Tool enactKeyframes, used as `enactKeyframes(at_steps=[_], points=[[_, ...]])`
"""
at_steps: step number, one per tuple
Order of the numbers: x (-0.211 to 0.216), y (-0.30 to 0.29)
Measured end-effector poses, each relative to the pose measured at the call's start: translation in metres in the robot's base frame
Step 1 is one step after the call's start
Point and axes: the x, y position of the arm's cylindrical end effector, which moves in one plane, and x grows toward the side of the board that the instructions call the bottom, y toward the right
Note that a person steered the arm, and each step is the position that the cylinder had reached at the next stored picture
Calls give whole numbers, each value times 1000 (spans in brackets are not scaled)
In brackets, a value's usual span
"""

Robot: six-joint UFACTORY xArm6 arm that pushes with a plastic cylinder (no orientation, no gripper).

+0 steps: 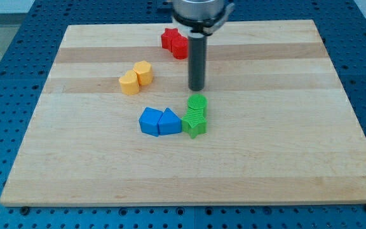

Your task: Push the green circle to the right side of the green star

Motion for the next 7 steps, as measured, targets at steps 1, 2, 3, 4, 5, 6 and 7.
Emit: enactKeyframes(at_steps=[1, 2, 3, 4, 5, 6, 7], points=[[10, -31], [27, -52], [34, -59], [34, -51], [36, -37], [43, -36], [55, -36]])
